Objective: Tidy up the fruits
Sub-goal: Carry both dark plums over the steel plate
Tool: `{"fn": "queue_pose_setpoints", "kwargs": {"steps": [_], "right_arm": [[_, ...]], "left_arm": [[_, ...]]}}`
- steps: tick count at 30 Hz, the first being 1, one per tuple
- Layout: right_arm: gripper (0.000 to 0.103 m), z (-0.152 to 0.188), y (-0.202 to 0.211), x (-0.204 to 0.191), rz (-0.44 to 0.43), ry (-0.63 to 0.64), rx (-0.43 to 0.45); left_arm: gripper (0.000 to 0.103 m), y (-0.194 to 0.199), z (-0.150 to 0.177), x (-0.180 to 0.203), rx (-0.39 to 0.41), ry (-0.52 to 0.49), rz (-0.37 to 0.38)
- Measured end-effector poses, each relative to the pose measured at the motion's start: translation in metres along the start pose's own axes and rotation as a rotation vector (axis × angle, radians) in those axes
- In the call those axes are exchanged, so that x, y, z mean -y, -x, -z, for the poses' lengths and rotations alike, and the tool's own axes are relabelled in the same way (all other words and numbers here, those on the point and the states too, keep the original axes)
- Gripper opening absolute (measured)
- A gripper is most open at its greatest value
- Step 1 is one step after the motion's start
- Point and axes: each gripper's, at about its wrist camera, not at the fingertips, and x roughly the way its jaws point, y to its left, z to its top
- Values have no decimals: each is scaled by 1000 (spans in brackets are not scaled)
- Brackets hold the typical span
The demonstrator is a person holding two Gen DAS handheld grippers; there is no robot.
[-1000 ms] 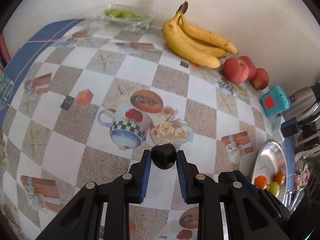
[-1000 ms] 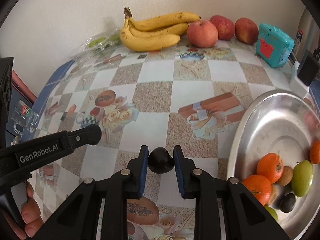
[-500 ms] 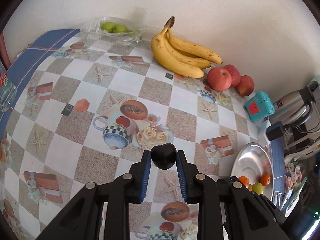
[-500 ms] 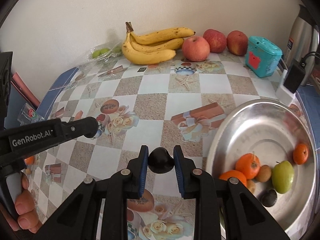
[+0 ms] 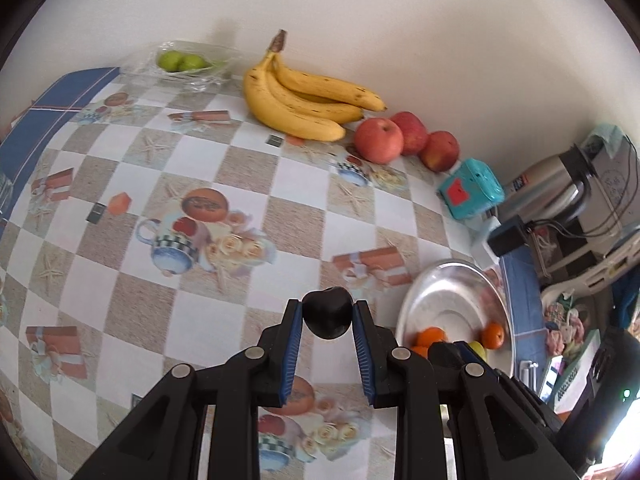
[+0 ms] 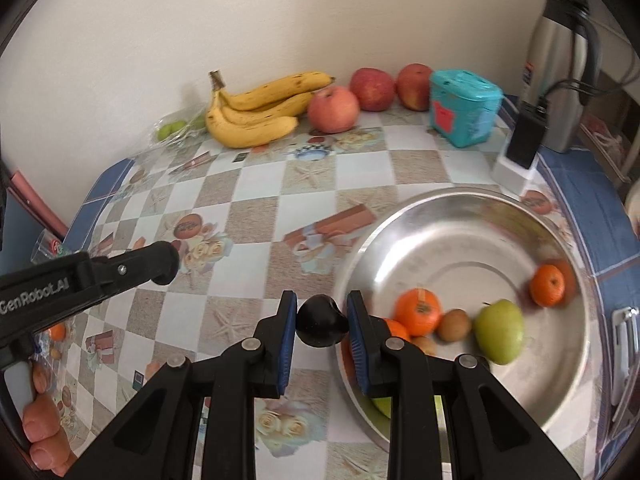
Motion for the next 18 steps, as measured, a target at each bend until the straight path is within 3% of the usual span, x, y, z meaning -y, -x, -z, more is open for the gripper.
{"fn": "queue_pose_setpoints", "kwargs": {"steps": [5,18], "right_arm": [[27,2,11,20,27,-40,18],[27,4,32,84,113,-163,36]], "left_arm": [[28,-4,10,17,-29,13,69],[28,-22,33,72,-91,-78,124]]}}
